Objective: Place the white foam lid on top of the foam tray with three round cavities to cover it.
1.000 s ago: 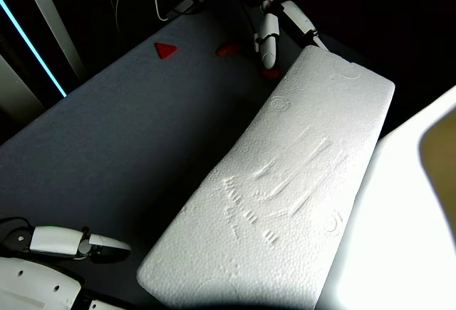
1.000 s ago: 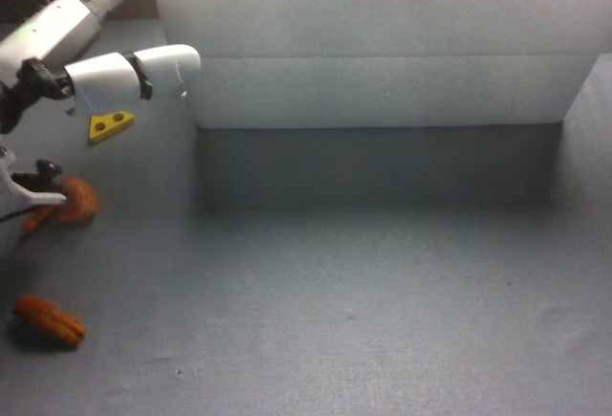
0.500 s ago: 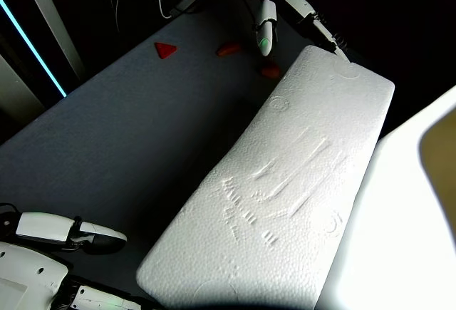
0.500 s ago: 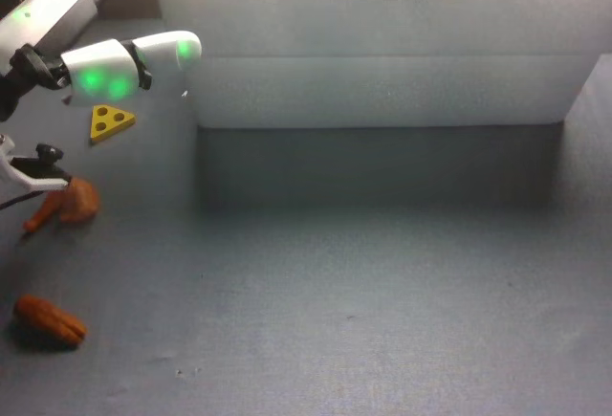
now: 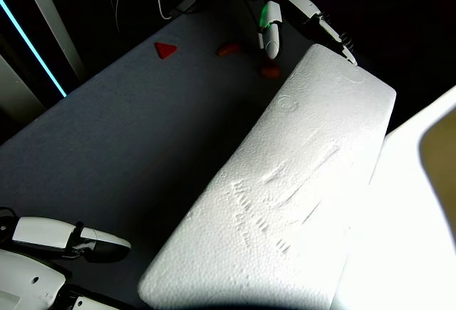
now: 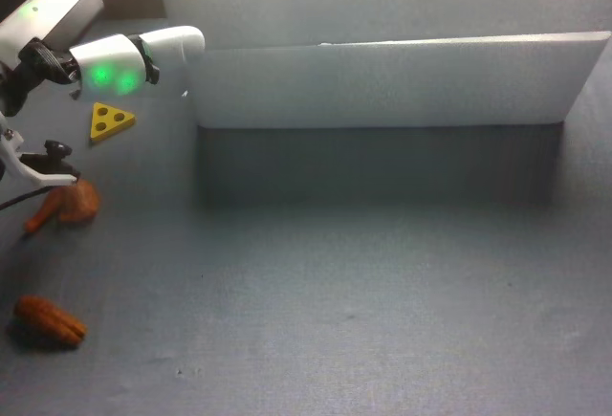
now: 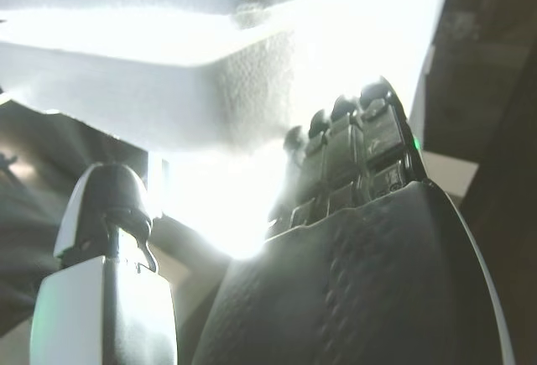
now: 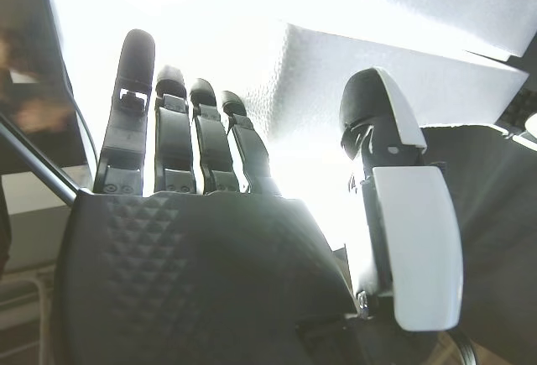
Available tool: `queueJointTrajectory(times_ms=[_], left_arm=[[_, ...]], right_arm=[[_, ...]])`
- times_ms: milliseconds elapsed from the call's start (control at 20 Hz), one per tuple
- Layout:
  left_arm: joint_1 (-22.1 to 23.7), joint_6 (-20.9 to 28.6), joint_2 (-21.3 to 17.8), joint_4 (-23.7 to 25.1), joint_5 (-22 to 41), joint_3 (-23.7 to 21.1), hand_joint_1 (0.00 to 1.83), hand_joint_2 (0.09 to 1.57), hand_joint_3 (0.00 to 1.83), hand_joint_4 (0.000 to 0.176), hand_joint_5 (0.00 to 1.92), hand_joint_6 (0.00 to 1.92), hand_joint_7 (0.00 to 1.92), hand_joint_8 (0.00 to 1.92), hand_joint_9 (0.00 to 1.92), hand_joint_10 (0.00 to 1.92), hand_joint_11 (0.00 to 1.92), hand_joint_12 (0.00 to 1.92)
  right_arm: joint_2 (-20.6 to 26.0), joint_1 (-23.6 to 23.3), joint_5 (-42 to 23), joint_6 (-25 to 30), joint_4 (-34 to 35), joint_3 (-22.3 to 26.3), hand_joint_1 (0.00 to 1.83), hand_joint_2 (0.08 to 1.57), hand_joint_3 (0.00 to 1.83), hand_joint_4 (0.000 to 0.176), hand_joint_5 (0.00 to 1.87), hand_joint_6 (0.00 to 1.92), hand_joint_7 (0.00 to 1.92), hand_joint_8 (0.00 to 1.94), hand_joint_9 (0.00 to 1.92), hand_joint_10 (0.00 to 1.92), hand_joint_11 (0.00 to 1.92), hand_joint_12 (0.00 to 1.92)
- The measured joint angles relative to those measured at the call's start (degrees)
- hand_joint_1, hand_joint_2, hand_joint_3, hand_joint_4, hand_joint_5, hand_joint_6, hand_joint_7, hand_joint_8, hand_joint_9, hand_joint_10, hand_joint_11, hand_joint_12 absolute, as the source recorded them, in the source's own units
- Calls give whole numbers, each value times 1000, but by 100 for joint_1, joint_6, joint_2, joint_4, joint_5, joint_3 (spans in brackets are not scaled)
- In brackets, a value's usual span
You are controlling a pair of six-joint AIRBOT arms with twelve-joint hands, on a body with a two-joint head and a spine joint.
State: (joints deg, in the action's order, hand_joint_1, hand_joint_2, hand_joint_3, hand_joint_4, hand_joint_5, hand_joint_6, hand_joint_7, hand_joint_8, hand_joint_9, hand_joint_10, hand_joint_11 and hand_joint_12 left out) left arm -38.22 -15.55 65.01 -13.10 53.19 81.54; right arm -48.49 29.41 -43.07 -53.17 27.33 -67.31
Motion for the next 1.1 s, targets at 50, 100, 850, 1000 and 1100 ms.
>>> queueJointTrajectory(times_ms=[50,100,850,1000,1100], left_arm=[[13,0,0,-4,7,7,515,1138,1,0,68,2,0,0,0,0,3,9],[13,0,11,0,7,26,515,1138,1,0,68,2,0,0,0,0,3,9],[39,46,203,-79,-433,356,459,1100,0,8,58,0,0,0,0,0,0,630],[57,46,203,-74,-490,382,466,1089,0,13,60,0,0,0,0,0,0,589],[55,42,203,-74,-553,415,471,1091,0,23,45,0,0,0,0,0,0,631]], right_arm=[[-46,-9,9,4,9,-48,546,1255,0,0,0,0,0,0,25,29,0,889],[-72,-31,48,11,11,-72,546,1255,0,0,0,0,0,0,25,29,0,889],[-254,-22,177,57,70,-162,470,1217,1,0,0,0,0,0,0,0,0,0],[-260,15,177,59,63,-162,455,1216,0,0,0,0,0,0,0,0,0,0],[-260,17,173,59,66,-162,481,1210,0,0,0,0,0,0,0,0,0,0]])
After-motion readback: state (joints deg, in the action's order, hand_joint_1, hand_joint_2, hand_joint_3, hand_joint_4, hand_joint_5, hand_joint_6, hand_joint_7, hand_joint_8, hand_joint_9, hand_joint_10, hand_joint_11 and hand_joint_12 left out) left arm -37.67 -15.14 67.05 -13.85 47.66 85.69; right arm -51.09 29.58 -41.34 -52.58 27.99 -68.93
